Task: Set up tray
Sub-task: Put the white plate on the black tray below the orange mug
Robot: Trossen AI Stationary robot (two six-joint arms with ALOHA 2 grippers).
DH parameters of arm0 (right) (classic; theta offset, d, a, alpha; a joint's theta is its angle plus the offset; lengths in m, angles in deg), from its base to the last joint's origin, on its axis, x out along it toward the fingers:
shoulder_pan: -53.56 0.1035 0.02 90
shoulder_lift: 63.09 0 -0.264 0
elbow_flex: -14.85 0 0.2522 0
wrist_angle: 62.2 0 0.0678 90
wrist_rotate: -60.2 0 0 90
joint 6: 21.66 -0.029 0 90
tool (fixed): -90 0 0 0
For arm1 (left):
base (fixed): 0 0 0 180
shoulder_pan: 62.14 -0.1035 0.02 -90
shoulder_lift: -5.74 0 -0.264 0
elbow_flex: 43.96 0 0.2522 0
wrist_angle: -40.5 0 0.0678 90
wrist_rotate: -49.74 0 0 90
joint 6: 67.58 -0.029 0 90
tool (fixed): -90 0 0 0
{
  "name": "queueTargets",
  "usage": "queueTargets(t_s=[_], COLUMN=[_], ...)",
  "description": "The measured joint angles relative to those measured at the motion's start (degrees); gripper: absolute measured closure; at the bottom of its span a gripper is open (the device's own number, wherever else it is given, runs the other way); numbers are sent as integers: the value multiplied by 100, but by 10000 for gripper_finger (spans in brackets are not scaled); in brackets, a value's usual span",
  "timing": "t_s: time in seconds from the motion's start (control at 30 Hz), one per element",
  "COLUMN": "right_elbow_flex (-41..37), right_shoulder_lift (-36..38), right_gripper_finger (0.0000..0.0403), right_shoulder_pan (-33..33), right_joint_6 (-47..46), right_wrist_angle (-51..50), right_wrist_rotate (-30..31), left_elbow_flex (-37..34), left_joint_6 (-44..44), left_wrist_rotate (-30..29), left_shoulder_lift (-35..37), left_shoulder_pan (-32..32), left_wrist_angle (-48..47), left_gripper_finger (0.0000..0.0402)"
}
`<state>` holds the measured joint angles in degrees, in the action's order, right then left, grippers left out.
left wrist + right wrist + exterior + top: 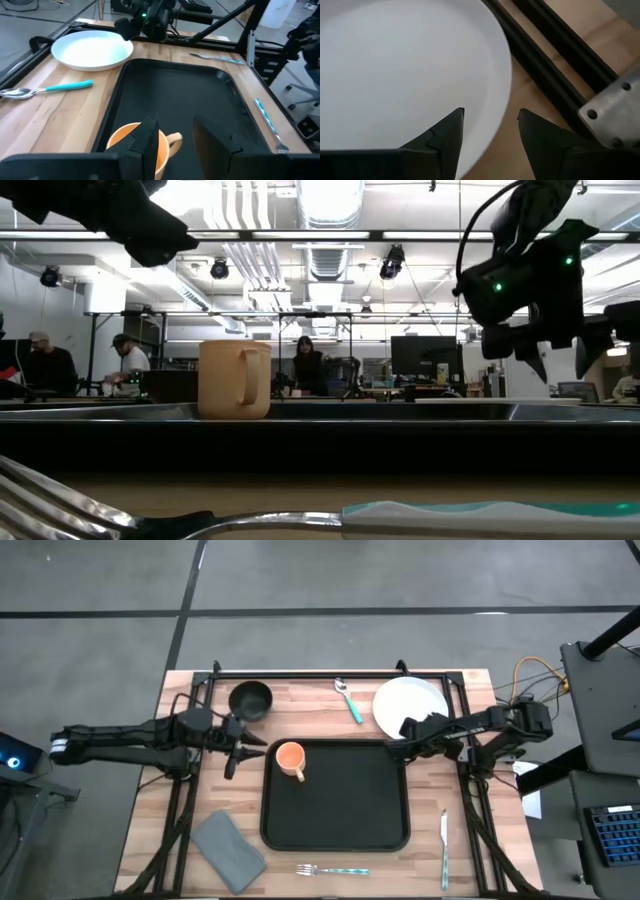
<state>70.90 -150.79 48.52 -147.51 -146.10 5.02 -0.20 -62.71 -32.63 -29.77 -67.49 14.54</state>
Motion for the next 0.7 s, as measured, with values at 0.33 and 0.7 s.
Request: queueTargets(t_s=[0.33, 0.7], right_elbow_flex=[-146, -551], right_shoulder_lift=[-244, -588], right_gripper_finger=[238, 252], right_shoulder_pan=[-13, -29], right_joint_6=[-553, -659], right_wrist_angle=[214, 1129], right_wrist_rotate=[-228, -241], left_elbow_flex=[0, 0], left_joint_6=[5, -52], left_wrist_rotate=[2, 70], left_shoulder_lift=[43, 47], left_shoulder_pan=[338, 392], left_wrist_angle=[-1, -1], left_gripper_finger=[299, 299])
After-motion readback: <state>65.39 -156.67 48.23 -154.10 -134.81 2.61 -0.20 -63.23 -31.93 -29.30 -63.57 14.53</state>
